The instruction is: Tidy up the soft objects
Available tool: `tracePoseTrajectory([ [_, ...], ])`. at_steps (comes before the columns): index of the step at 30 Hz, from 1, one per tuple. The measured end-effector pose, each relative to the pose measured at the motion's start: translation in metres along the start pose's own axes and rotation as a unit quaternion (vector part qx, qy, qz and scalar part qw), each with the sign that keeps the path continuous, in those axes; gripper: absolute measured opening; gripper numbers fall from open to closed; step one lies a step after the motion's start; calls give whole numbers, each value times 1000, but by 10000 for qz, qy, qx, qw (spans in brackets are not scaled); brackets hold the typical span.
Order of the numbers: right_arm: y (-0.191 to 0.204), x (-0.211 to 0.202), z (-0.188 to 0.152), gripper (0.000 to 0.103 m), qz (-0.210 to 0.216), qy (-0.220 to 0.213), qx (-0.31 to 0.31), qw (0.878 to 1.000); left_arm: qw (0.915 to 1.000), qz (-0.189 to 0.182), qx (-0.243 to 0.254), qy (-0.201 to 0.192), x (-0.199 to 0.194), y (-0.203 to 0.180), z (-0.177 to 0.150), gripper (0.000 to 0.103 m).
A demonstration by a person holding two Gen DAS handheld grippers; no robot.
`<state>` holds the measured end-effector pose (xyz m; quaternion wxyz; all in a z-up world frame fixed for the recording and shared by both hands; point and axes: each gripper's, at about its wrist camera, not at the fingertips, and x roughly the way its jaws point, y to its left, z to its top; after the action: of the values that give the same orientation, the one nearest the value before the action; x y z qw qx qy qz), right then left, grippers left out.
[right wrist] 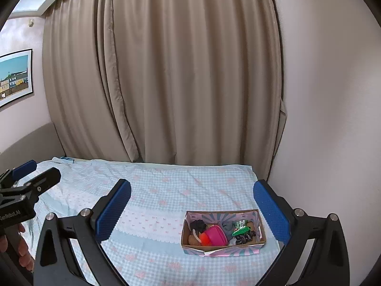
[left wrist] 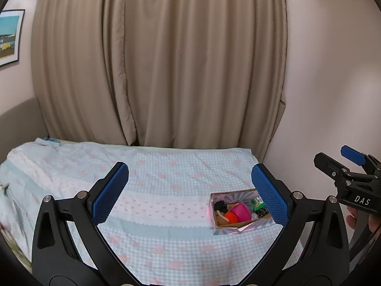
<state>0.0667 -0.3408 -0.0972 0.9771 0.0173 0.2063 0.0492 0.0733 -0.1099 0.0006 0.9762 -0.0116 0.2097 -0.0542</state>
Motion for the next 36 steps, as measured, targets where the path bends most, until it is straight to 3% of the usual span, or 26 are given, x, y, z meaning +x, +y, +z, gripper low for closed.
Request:
tracePoseTrajectory([
  [36, 2, 4, 1, 102, -265, -52, 116, 9996, 9998, -33, 96, -185, 1, -2, 1, 103],
])
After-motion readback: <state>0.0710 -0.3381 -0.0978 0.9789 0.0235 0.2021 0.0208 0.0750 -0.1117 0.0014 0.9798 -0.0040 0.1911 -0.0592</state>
